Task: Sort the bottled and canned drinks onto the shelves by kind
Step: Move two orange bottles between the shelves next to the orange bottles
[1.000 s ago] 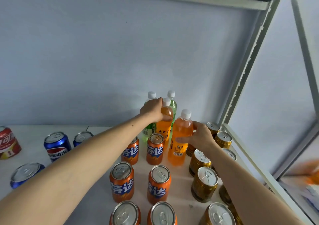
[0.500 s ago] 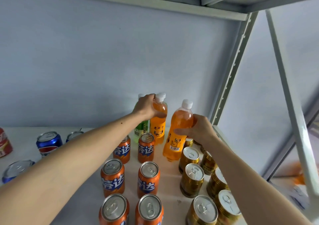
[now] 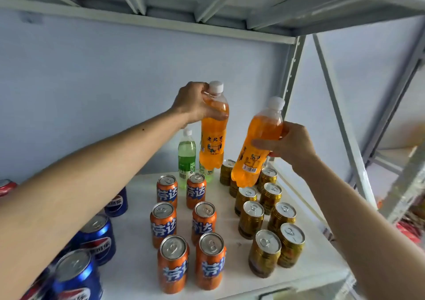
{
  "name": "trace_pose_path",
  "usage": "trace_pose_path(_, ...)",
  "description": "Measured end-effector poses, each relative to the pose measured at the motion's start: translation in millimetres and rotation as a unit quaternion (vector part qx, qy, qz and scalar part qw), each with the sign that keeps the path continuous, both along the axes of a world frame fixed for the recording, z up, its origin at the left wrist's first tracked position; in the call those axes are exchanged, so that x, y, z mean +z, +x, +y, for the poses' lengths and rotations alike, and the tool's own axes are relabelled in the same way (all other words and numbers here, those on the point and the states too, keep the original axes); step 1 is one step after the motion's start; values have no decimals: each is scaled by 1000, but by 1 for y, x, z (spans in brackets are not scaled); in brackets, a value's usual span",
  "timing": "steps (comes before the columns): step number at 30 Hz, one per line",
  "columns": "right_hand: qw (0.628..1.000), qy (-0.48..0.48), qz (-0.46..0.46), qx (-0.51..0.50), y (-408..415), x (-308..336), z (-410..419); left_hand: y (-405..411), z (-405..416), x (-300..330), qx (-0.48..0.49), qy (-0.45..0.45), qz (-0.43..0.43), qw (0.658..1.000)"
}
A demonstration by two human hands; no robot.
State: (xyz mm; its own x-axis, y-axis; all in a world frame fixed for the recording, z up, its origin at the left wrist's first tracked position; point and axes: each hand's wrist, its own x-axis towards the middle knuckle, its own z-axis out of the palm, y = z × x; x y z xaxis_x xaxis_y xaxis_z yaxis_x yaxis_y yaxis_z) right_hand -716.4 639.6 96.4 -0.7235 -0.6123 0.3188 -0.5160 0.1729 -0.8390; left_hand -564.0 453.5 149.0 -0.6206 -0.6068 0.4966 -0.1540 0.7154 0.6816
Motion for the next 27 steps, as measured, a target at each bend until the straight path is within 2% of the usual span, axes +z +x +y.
trace_pose_path(4, 999, -18, -32, -26, 20, 8, 46, 12, 33, 8, -61, 15, -17, 998)
trace_pose_path(11, 996, -4, -26, -84, 33, 1, 131, 2, 106, -3, -178, 44, -30, 983)
trace_pose_path(19, 987, 0, -16, -158, 5, -11, 262, -66, 224, -28, -305, 51, -69, 948)
trace_pose_path(27, 973, 15, -21, -227, -73, -29, 408, -168, 350, -44, -361, 59, -67, 928)
